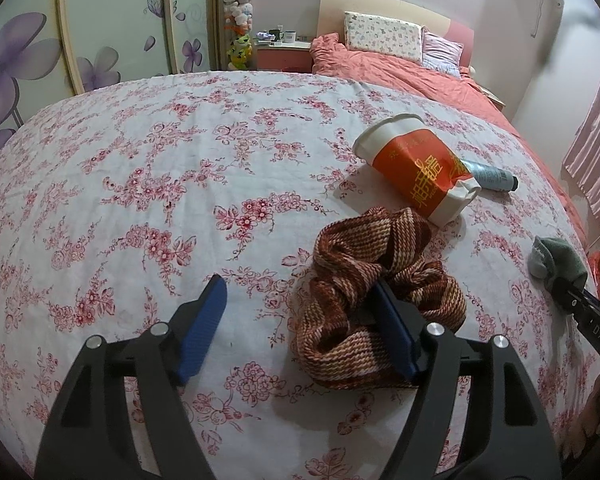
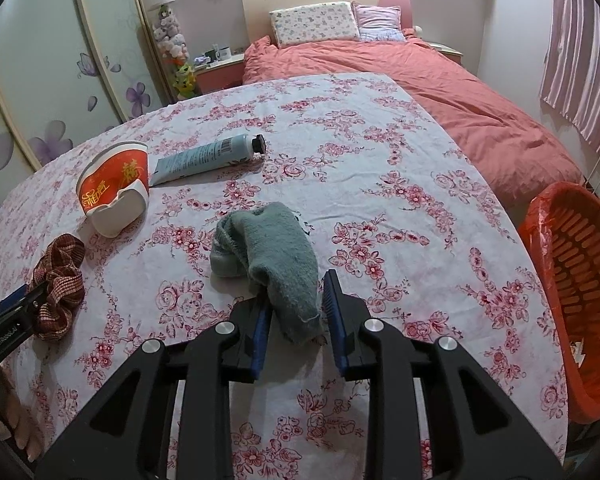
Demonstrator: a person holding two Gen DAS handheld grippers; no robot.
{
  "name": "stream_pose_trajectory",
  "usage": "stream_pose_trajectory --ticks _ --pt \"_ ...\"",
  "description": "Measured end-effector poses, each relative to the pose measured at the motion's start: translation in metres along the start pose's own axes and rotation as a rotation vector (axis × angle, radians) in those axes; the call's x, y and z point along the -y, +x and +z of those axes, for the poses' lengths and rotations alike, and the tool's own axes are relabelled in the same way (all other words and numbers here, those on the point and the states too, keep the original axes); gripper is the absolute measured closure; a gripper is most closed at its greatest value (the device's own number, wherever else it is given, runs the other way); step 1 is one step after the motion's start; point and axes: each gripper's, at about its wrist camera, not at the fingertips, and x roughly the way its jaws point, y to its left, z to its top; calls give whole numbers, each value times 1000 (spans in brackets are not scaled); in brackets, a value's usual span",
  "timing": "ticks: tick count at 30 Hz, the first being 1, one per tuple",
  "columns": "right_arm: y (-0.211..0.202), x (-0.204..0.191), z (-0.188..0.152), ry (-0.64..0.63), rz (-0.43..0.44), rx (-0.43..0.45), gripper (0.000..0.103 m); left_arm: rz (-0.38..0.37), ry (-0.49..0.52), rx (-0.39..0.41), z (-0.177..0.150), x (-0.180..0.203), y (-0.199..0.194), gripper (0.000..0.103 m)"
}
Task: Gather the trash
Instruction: 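Lift the grey-green sock with the right tool while the left tool holds the scrunchie, then carry the scrunchie and sock over the orange basket with both tools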
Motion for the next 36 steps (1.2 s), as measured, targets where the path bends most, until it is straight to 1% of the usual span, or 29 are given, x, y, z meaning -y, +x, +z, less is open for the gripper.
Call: stream_pose_trajectory --ticks 17,19,22,24,25,26,27,30,36 --pt "0 4 0 14 25 1 74 -1 0 0 0 0 0 31" --pt "0 4 1 11 22 1 74 -7 -1 3 -1 0 -1 32" --pt "0 1 1 -11 14 2 73 -32 17 8 -1 3 -2 43" --pt "0 0 2 -18 34 2 73 -40 39 10 -1 8 -3 55" --pt "0 -1 2 -14 52 2 77 -46 49 10 -1 10 -3 61" --pt "-1 0 2 -7 75 6 86 -63 57 10 -1 13 -3 74" --pt "-2 0 2 -4 88 13 91 -78 64 9 -1 15 -3 80" --pt "-14 2 -1 -6 113 62 92 -106 67 15 -3 20 -8 85" --pt "-46 11 -1 22 144 137 93 -161 64 77 -1 31 -35 87"
